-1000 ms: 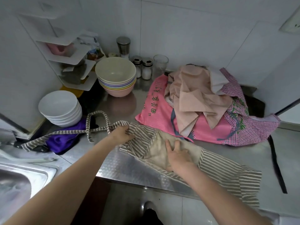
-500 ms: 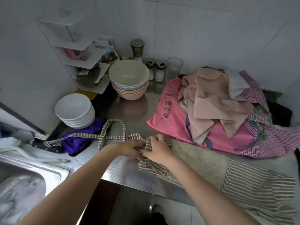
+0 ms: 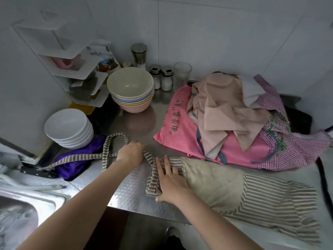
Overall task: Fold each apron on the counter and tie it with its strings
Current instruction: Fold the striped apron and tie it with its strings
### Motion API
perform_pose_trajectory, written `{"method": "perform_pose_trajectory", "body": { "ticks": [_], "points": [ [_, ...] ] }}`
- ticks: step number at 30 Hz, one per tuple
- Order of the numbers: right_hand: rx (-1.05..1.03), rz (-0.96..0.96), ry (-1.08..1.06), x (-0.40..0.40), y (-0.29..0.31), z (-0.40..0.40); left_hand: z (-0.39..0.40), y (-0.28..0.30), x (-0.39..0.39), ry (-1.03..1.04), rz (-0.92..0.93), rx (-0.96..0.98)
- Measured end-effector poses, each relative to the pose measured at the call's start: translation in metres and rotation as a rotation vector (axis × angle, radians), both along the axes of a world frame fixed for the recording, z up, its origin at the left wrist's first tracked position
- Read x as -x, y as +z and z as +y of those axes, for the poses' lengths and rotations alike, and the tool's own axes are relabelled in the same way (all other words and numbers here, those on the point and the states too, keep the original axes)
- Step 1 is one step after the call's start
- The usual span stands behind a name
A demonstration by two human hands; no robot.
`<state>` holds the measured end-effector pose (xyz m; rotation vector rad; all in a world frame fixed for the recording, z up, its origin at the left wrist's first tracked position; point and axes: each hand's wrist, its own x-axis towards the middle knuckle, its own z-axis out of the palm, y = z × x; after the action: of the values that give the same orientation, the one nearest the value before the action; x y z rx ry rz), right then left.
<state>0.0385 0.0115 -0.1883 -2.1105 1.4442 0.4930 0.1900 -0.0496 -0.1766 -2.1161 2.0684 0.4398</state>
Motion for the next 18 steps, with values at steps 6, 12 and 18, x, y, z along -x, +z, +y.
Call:
{"method": "perform_pose_trajectory", "body": {
  "ticks": [6, 12, 18],
  "points": [
    [-0.335, -0.285, -0.223, 0.010, 0.014, -0.036, -0.004, -0.004, -0.001, 0.153, 0.148, 0.148],
    [-0.187, -0.155, -0.235, -0.007, 0.006, -0.026, 0.020, 0.009, 0.006, 0.120, 0.205, 0.040],
    [-0.088, -0.065, -0.237, -0.018, 0.000, -0.021, 0.038, -0.002, 0.023, 0.237, 0.256, -0.359]
  ]
}}
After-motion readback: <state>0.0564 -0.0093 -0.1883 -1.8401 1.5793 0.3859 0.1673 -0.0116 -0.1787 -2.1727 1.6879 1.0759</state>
